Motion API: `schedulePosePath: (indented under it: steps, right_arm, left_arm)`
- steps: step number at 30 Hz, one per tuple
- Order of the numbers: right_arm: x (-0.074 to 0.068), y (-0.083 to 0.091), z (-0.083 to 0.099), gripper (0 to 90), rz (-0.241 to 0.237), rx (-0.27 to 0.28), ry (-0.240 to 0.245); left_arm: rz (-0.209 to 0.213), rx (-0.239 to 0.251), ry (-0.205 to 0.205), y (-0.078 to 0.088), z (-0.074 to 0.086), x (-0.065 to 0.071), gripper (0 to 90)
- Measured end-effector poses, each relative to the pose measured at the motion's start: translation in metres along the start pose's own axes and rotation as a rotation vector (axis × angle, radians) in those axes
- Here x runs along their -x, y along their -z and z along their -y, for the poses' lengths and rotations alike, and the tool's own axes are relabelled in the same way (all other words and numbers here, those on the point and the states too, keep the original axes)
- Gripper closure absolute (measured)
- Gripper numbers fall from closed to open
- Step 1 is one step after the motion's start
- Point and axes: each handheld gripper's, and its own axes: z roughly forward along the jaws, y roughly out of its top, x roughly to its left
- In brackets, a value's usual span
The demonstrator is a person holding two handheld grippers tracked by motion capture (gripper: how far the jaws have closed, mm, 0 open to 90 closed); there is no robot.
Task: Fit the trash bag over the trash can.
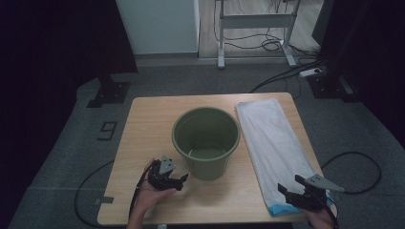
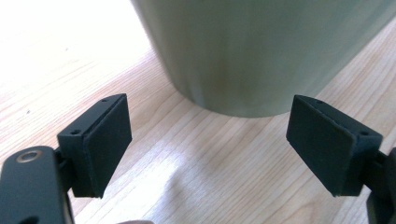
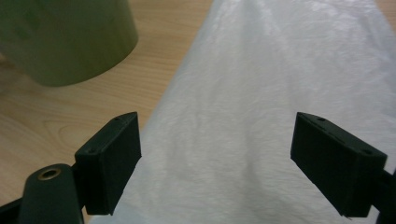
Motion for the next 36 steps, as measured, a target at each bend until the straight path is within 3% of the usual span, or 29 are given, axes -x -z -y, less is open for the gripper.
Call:
schedulePosePath:
  steps: [6, 7, 11, 13, 15, 17, 20, 26, 27, 31, 36]
  right_arm:
    - [-0.027, -0.010, -0.001, 16.1, -0.024, -0.061, 0.066]
    - [-0.037, -0.015, 0.001, 16.4, -0.037, -0.092, 0.092]
    - [-0.047, -0.019, 0.006, 16.9, -0.039, -0.130, 0.124]
    - [-0.051, -0.022, 0.011, 18.5, -0.016, -0.171, 0.156]
    - [-0.051, -0.023, 0.012, 19.7, -0.011, -0.178, 0.161]
    - [-0.048, -0.022, 0.015, 30.1, -0.002, -0.196, 0.168]
    - [-0.045, -0.021, 0.015, 35.2, -0.004, -0.202, 0.165]
    - [-0.029, -0.016, 0.016, 52.1, 0.007, -0.219, 0.156]
    - [-0.025, -0.013, 0.016, 58.2, 0.012, -0.219, 0.158]
    - [-0.011, -0.007, 0.016, 66.8, 0.012, -0.220, 0.138]
    - [-0.001, -0.002, 0.016, 65.5, -0.005, -0.201, 0.092]
  left_arm:
    - [-0.010, -0.013, 0.007, -0.001, 0.001, -0.003, 13.9]
    - [-0.013, -0.018, 0.004, -0.001, 0.002, -0.003, 13.9]
    - [-0.013, -0.025, 0.003, -0.002, 0.003, -0.003, 13.9]
    - [-0.014, -0.036, -0.003, -0.002, 0.004, -0.002, 13.9]
    - [-0.015, -0.036, -0.004, -0.002, 0.004, -0.001, 13.9]
    - [-0.013, -0.044, 0.003, -0.003, 0.007, -0.002, 14.0]
    - [-0.013, -0.050, 0.006, -0.003, 0.009, -0.002, 14.0]
    - [-0.015, -0.053, 0.011, -0.002, 0.010, -0.003, 14.1]
    - [-0.016, -0.052, 0.011, -0.001, 0.011, -0.003, 14.1]
    - [-0.017, -0.052, 0.015, -0.001, 0.012, -0.004, 14.1]
    - [-0.017, -0.054, 0.018, 0.000, 0.013, -0.006, 14.1]
